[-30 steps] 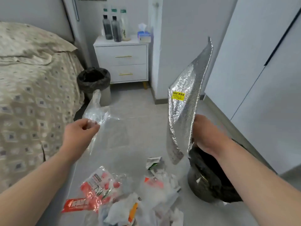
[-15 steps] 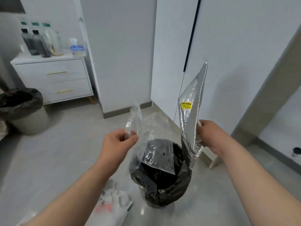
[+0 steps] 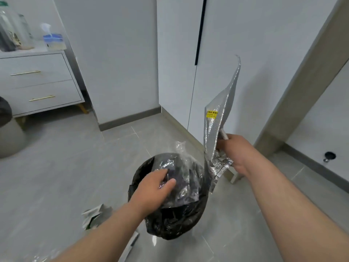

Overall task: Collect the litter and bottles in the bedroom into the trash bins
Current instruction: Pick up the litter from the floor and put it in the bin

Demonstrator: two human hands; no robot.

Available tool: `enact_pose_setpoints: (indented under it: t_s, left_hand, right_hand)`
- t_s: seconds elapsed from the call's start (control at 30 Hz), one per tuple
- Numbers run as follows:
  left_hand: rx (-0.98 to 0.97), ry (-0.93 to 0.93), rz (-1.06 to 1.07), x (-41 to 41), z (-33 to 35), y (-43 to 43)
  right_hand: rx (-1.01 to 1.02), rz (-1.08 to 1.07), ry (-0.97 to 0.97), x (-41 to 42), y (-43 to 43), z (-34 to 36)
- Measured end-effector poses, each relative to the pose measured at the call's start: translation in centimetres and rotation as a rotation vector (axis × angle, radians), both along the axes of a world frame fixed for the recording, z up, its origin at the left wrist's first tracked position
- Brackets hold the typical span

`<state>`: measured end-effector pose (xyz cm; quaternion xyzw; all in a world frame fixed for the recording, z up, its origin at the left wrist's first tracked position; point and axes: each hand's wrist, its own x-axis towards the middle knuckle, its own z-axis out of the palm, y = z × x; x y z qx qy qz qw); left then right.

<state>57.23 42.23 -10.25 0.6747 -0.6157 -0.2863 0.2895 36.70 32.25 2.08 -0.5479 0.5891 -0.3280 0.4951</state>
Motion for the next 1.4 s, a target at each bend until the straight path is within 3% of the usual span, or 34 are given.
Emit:
enact_pose_setpoints:
  t_s: [0.07, 0.13, 0.27, 0.4, 0.57, 0.77, 1.13, 1.3, 1.4]
  left_hand:
    - [0.005, -0.201, 0.103, 1.4, -1.2, 0.8]
    - [0.189, -0.388, 0.159, 2.8, -2.8, 2.0]
    - [0.295, -0.305, 0.086, 3.6, -4.9, 3.8]
    - [0.258, -0.215, 0.106, 4.0, -5.3, 4.2]
    - [0.247, -0.146, 0.111, 4.6, -6.1, 5.3]
    - [0.015, -0.100, 0.045, 5.1, -6.8, 6.2]
    - [-0.035, -0.084, -0.001, 6.1, -7.6, 7.3]
    - [0.078, -0.017, 0.018, 6.3, -7.6, 7.4]
    - [0.160, 0.190, 0.073, 6.8, -8.2, 7.5]
  right_hand:
    - [-0.010, -0.005, -0.023, 0.0, -0.2, -0.3]
    - [-0.018, -0.006, -0.072, 0.3, -0.3, -0.4]
    - [-0.112, -0.051, -0.200, 1.2, -0.1, 0.4]
    - [-0.006, 0.078, -0.305, 3.9, 0.5, -1.1]
    - [-0.024, 0.464, 0.198, 9.0, 3.4, -9.8]
    - [0.069, 0.569, 0.538, 11.1, 4.8, -18.5]
    - [0.326, 0.713, 1.105, 11.9, 3.1, -25.6]
    - [0.388, 0.843, 1.239, 11.7, 2.3, -27.1]
    - [0.410, 0.852, 1.285, 11.1, 2.6, -28.0]
